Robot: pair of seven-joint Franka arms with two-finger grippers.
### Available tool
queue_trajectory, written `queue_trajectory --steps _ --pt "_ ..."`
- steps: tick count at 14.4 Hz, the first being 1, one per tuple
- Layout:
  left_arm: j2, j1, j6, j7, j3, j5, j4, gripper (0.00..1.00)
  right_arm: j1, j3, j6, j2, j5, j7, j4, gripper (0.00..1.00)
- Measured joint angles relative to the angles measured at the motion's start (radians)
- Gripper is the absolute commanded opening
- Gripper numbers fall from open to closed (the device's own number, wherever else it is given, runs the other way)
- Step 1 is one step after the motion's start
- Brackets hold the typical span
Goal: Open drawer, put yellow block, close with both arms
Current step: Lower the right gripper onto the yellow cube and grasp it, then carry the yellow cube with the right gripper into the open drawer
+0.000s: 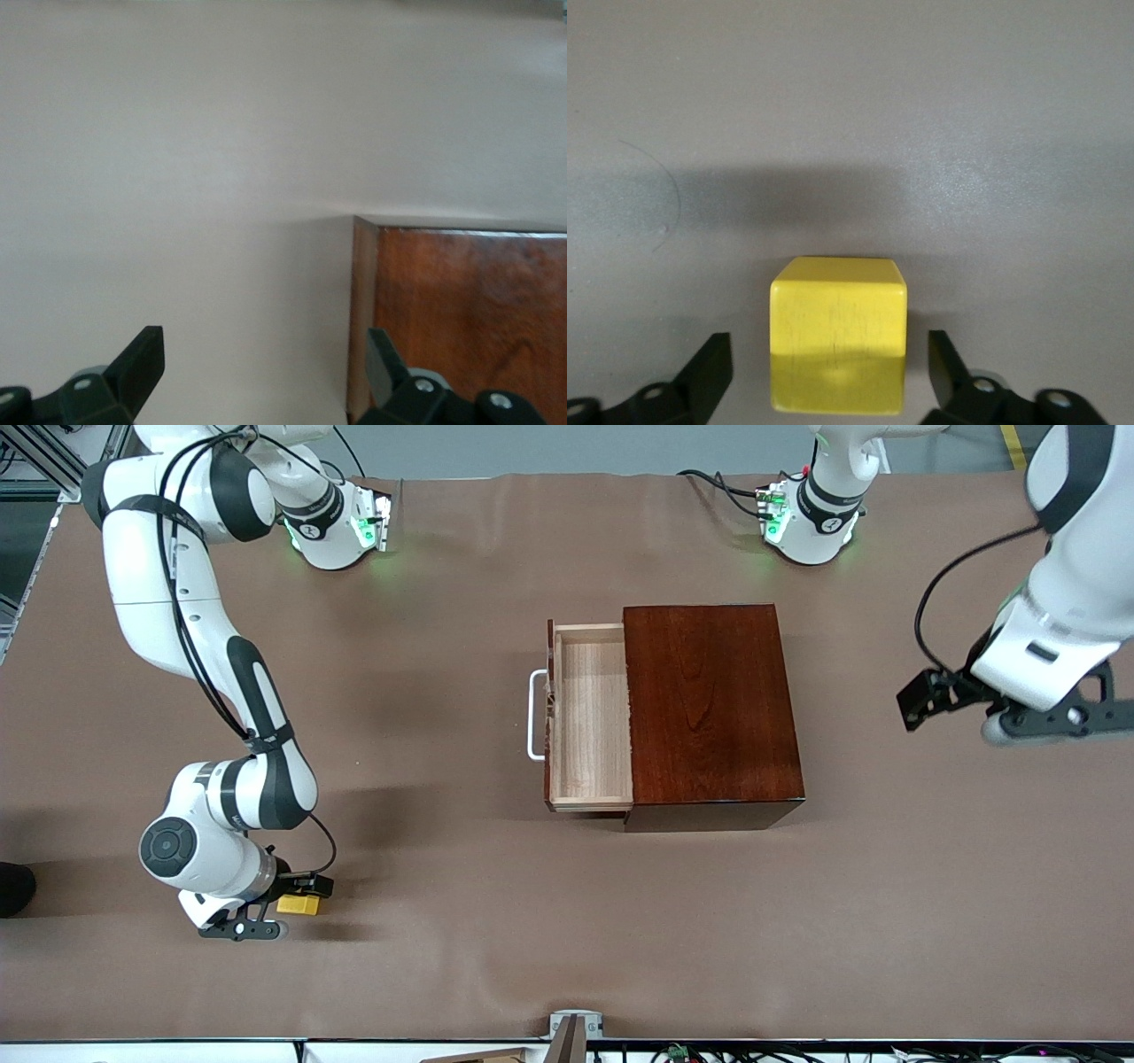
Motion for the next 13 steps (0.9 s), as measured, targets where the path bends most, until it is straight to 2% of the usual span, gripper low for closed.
queue_trajectory --steps 1,5,6,9,11,13 --pt "-0.027 -0.004 -0.007 0.012 0.016 -0.023 -0.021 1.0 0.0 0.0 0.0 0.001 0.0 0.001 0.002 0.0" --pt "-0.12 0.007 -0.015 0.1 0.039 -0.051 -0.117 1.0 0.0 0.0 -0.02 -0.001 0.003 0.005 0.026 0.0" --pt "-0.129 0.021 -0.028 0.137 0.04 -0.064 -0.125 1.0 0.001 0.001 -0.073 -0.011 0.003 0.005 0.042 0.0" --pt "-0.135 0.043 -0.039 0.177 0.041 -0.08 -0.134 1.0 0.009 0.003 -0.352 -0.086 0.003 0.005 0.101 0.0" --pt "-0.134 0.042 -0.04 0.177 0.039 -0.081 -0.138 1.0 0.023 0.006 -0.52 -0.183 0.004 0.025 0.135 0.0" --pt "-0.131 0.041 -0.04 0.177 0.039 -0.086 -0.142 1.0 0.055 0.013 -0.631 -0.303 0.008 0.089 0.141 0.0"
